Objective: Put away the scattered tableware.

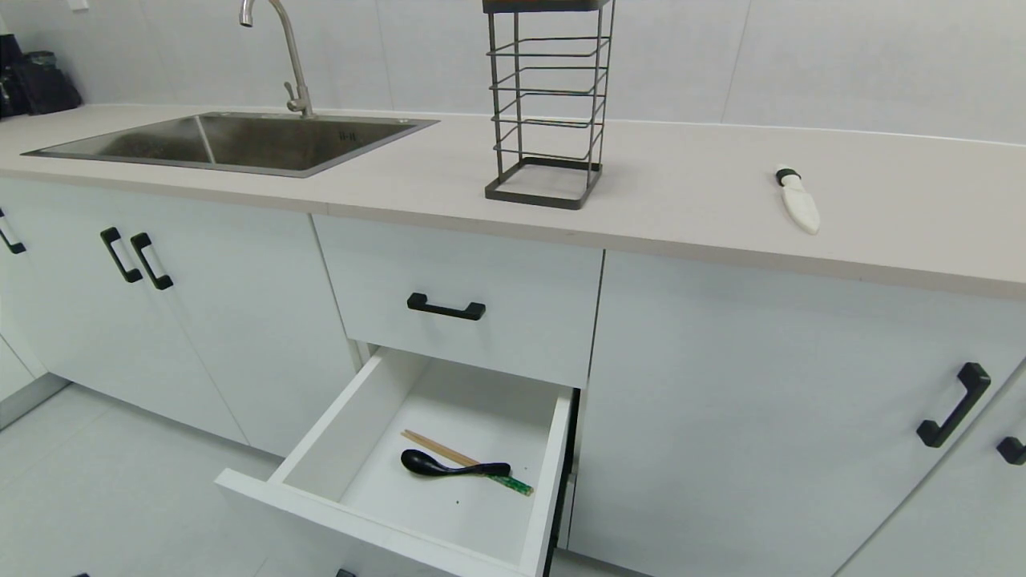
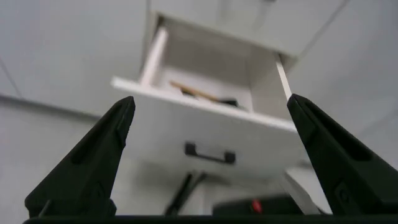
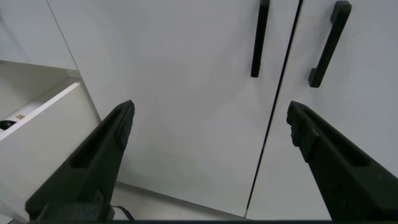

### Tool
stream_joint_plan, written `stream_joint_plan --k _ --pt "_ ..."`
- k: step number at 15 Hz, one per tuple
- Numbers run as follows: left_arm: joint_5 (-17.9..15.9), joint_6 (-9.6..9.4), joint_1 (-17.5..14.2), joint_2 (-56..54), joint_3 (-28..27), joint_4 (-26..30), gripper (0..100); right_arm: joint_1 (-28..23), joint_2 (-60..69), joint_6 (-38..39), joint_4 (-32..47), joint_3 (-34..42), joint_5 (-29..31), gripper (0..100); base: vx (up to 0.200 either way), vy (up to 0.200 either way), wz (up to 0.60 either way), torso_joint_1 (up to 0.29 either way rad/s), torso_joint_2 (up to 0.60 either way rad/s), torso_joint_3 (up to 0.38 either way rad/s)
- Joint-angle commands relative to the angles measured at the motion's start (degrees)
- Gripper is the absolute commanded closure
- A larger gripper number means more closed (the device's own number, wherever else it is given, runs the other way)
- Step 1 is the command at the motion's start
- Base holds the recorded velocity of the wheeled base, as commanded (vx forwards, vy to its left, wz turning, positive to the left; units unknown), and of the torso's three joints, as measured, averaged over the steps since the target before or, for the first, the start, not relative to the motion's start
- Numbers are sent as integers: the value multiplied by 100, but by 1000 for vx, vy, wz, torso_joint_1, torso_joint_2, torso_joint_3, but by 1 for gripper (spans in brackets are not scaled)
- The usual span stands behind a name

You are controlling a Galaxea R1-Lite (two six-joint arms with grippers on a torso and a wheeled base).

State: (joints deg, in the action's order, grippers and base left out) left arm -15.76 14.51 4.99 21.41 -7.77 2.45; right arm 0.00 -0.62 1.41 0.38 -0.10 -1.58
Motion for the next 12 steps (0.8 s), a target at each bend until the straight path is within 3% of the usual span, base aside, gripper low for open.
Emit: stream_joint_plan --k 1,3,5,10,11,12 --pt "-94 17 714 918 109 238 0 0 -35 -1 -3 1 -9 0 0 0 0 0 0 0" --pt "-199 26 1426 1674 205 247 0 0 -35 -1 -3 1 0 0 0 0 0 0 0 0" --pt "-463 35 1778 2430 267 159 0 0 -35 -1 -3 1 -9 0 0 0 0 0 0 0" --pt "-384 -44 1787 4776 293 -1300 0 0 -35 -1 -3 1 0 0 0 0 0 0 0 0" --pt "-76 -238 1760 5383 416 -1915 0 0 -35 -1 -3 1 -9 0 0 0 0 0 0 0" --pt "3 -308 1760 5497 469 -2091 0 0 -35 -1 -3 1 0 0 0 0 0 0 0 0"
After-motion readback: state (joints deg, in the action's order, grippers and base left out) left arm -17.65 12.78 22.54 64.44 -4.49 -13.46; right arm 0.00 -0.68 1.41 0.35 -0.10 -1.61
